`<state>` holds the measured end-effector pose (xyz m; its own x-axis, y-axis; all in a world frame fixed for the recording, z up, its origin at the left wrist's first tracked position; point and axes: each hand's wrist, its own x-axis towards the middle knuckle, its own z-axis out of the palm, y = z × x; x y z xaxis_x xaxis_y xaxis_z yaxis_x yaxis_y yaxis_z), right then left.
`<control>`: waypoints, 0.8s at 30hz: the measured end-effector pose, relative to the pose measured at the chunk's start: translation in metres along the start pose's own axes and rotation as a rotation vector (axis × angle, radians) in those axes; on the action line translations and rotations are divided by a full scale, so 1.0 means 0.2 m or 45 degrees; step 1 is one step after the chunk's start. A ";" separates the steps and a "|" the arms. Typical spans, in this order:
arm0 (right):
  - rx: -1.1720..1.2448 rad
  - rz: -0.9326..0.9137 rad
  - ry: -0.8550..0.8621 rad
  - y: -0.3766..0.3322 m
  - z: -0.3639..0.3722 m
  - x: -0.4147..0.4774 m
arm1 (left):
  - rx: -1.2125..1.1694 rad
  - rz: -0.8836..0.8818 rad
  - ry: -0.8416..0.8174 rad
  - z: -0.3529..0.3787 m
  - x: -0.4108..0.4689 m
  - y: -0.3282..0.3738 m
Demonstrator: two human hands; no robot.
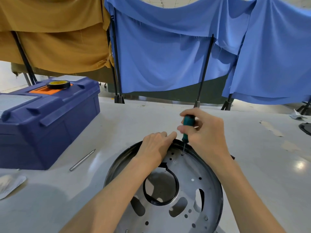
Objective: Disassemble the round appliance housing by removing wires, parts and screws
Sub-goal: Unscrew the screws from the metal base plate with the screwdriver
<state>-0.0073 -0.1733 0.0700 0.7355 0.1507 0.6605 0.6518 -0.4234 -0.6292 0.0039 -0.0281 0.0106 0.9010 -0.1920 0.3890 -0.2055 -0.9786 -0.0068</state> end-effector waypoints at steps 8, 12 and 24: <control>0.421 -0.035 0.407 -0.01 -0.07 0.04 | -0.139 -0.049 0.142 0.01 -0.05 -0.09; 0.572 -0.057 0.690 0.04 -0.13 0.07 | -0.323 -0.132 0.252 -0.02 -0.07 -0.16; 0.385 0.222 0.598 0.25 -0.09 0.07 | -0.515 -0.363 0.574 -0.06 -0.13 -0.47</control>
<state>0.0327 -0.2075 0.0552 0.7211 -0.3397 0.6038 0.6028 -0.1220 -0.7885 -0.0053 0.0690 0.0110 0.7117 0.2056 0.6717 -0.1891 -0.8649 0.4650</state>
